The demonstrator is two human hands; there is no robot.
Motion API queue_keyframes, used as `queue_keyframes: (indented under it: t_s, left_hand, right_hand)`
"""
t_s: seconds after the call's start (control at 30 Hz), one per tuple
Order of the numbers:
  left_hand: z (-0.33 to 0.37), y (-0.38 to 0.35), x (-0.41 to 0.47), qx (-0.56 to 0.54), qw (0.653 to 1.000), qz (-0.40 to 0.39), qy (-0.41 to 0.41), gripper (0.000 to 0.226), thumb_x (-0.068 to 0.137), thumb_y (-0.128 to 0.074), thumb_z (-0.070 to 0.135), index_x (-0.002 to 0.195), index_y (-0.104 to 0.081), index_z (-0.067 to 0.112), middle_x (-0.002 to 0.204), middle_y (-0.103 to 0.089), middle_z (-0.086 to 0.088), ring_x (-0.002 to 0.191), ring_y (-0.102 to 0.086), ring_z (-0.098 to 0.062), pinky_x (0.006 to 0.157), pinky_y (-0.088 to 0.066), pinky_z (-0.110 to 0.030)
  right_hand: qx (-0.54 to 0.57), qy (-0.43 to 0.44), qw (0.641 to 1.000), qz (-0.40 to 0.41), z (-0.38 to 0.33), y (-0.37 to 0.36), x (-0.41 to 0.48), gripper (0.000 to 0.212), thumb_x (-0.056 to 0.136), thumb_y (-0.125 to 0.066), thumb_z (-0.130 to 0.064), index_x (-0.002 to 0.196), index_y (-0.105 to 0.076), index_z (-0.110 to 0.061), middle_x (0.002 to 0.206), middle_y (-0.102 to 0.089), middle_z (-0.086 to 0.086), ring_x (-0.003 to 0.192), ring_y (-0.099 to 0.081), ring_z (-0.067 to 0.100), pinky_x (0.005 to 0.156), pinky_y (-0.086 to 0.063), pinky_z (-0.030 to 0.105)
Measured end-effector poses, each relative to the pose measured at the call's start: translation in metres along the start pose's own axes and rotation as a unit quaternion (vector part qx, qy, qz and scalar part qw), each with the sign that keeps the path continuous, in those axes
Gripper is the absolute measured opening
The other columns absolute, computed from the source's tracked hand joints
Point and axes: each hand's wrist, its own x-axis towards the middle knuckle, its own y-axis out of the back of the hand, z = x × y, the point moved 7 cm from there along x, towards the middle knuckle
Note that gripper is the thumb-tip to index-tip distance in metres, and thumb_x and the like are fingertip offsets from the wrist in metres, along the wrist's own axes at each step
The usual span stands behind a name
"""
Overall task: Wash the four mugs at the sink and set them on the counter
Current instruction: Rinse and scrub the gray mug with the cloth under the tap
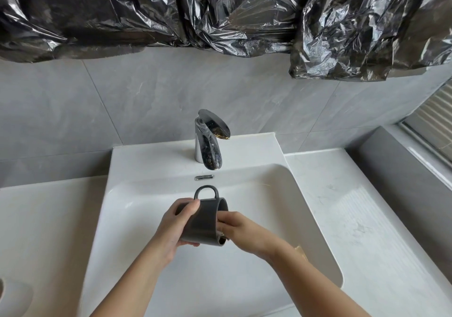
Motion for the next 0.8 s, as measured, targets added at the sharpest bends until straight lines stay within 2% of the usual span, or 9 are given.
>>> queue_keyframes:
  t_s: [0.1,0.17,0.27,0.4,0.5,0.57,0.63,0.7,0.8]
  left_hand:
    - [-0.001,-0.001,-0.002,-0.022,1.000,0.006,-0.014,0.066,0.050,-0.069,0.058,0.102,-0.063,0.018,0.091,-0.068,-0.011,0.076,-0.065,-0.031,0.053,-0.050,-0.036]
    - [0.000,-0.001,0.000,-0.021,1.000,-0.001,-0.022,0.068,0.051,-0.068,0.057,0.105,-0.061,0.016,0.093,-0.068,-0.013,0.076,-0.066,-0.031,0.054,-0.051,-0.036]
    - [0.001,-0.008,0.001,-0.033,0.998,-0.040,-0.017,0.055,0.066,-0.068,0.049,0.108,-0.058,0.015,0.096,-0.067,-0.015,0.077,-0.066,-0.030,0.061,-0.050,-0.038]
    - [0.003,-0.017,0.000,-0.146,0.982,-0.117,0.035,0.053,0.083,-0.057,0.053,0.115,-0.062,0.012,0.109,-0.069,-0.017,0.090,-0.067,-0.029,0.076,-0.050,-0.041]
    - [-0.009,-0.015,-0.003,-0.138,0.964,-0.168,0.154,0.071,0.089,-0.031,0.070,0.112,-0.067,0.014,0.111,-0.069,-0.018,0.092,-0.066,-0.035,0.075,-0.049,-0.039]
    - [-0.011,-0.015,-0.001,-0.127,0.963,-0.163,0.175,0.056,0.089,-0.041,0.062,0.101,-0.068,0.014,0.094,-0.070,-0.017,0.074,-0.063,-0.031,0.062,-0.045,-0.033]
    - [-0.008,-0.015,0.003,-0.124,0.973,-0.125,0.145,0.034,0.078,-0.053,0.048,0.089,-0.067,0.019,0.084,-0.069,-0.011,0.068,-0.060,-0.026,0.062,-0.041,-0.032]
    - [-0.005,-0.014,0.008,-0.145,0.979,-0.101,0.102,0.032,0.076,-0.053,0.048,0.087,-0.068,0.022,0.090,-0.070,-0.010,0.076,-0.061,-0.025,0.068,-0.043,-0.034]
    - [-0.005,-0.012,0.012,-0.201,0.975,-0.093,0.014,0.039,0.084,-0.048,0.044,0.112,-0.061,0.021,0.109,-0.066,-0.013,0.089,-0.064,-0.025,0.074,-0.049,-0.038]
  right_hand:
    - [0.159,0.007,0.985,-0.062,-0.006,-0.004,-0.006,0.043,0.092,-0.038,-0.021,0.121,-0.060,0.000,0.116,-0.063,0.025,0.111,-0.057,0.037,0.100,-0.039,0.046]
    - [0.164,0.042,0.982,-0.078,-0.012,-0.005,-0.010,0.040,0.091,-0.046,-0.020,0.124,-0.059,0.000,0.121,-0.062,0.026,0.118,-0.055,0.039,0.107,-0.037,0.049]
    - [0.013,0.071,0.997,-0.002,-0.008,0.002,-0.007,0.034,0.085,-0.068,-0.014,0.118,-0.060,-0.010,0.113,-0.068,0.012,0.108,-0.064,0.027,0.100,-0.049,0.040]
    - [-0.160,0.159,0.968,0.110,-0.013,0.014,-0.005,0.011,0.088,-0.065,-0.018,0.092,-0.056,-0.014,0.083,-0.065,0.008,0.074,-0.056,0.028,0.068,-0.051,0.043]
    - [-0.342,0.266,0.886,0.165,-0.029,0.017,-0.014,0.027,0.080,-0.062,-0.003,0.092,-0.056,-0.026,0.080,-0.062,-0.005,0.071,-0.050,0.016,0.051,-0.040,0.025]
    - [-0.405,0.289,0.854,0.153,-0.031,0.014,-0.014,0.038,0.077,-0.062,-0.004,0.105,-0.058,-0.029,0.095,-0.067,-0.010,0.085,-0.058,0.016,0.052,-0.044,0.025]
    - [-0.403,0.284,0.860,0.132,-0.031,0.014,-0.009,0.036,0.080,-0.065,-0.011,0.109,-0.055,-0.029,0.101,-0.068,-0.008,0.091,-0.058,0.016,0.058,-0.045,0.026]
    - [-0.369,0.256,0.887,0.111,-0.028,0.010,-0.006,0.031,0.081,-0.069,-0.017,0.106,-0.054,-0.025,0.096,-0.066,-0.006,0.086,-0.052,0.012,0.065,-0.037,0.023]
    - [-0.218,0.183,0.954,0.100,-0.021,0.009,-0.005,0.021,0.081,-0.073,-0.017,0.098,-0.060,-0.019,0.079,-0.052,-0.021,0.072,-0.046,0.003,0.066,-0.034,0.016]
